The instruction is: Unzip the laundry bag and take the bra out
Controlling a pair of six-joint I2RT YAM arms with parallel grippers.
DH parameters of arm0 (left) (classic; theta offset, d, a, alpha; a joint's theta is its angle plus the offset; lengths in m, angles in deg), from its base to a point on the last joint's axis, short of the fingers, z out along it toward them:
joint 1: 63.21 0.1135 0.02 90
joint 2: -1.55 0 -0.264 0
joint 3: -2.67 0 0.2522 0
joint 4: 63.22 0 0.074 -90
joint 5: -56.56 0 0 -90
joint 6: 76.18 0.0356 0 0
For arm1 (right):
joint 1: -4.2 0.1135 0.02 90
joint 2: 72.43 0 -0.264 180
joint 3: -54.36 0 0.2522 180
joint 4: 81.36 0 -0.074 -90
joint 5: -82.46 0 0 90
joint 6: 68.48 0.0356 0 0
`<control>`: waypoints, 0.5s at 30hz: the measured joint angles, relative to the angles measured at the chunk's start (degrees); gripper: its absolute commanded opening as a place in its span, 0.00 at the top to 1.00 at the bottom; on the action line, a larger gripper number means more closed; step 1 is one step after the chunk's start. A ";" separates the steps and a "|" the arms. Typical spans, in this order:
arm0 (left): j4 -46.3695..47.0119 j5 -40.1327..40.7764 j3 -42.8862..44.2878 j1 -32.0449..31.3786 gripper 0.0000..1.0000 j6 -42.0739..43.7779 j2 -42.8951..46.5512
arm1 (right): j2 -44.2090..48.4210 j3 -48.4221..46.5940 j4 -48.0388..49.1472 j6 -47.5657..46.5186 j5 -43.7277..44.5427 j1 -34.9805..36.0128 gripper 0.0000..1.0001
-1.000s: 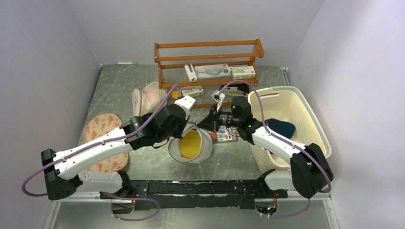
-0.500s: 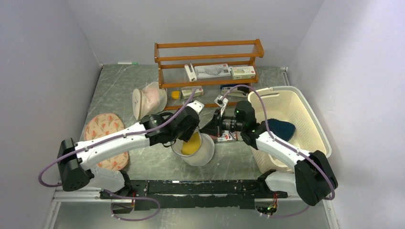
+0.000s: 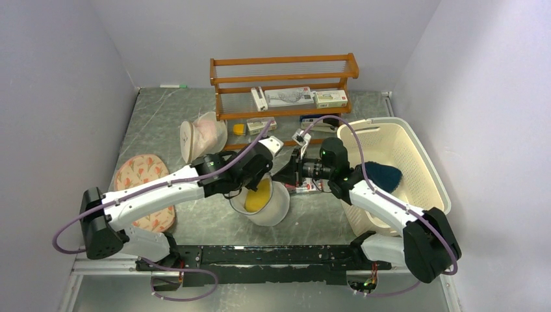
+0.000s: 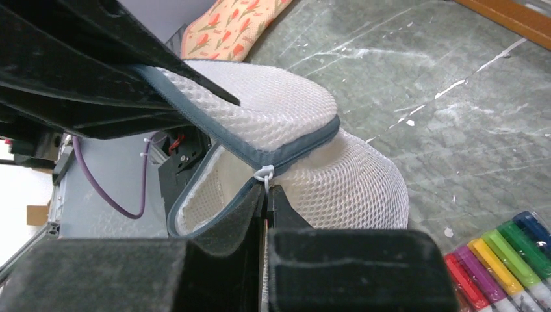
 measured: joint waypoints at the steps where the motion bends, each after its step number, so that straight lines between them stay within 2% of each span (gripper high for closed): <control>1: 0.02 -0.44 0.00 -0.11 0.91 0.35 0.74 | 0.00 -0.02 0.17 -0.04 0.13 0.00 1.00; 8: 0.07 -1.92 -0.15 -3.26 0.93 4.94 8.63 | -2.25 -2.36 -0.09 -2.56 -0.09 0.15 1.00; 15: 0.07 -3.63 -0.37 -5.44 0.93 10.54 14.86 | -4.15 -5.86 -1.92 -6.88 -3.96 0.11 1.00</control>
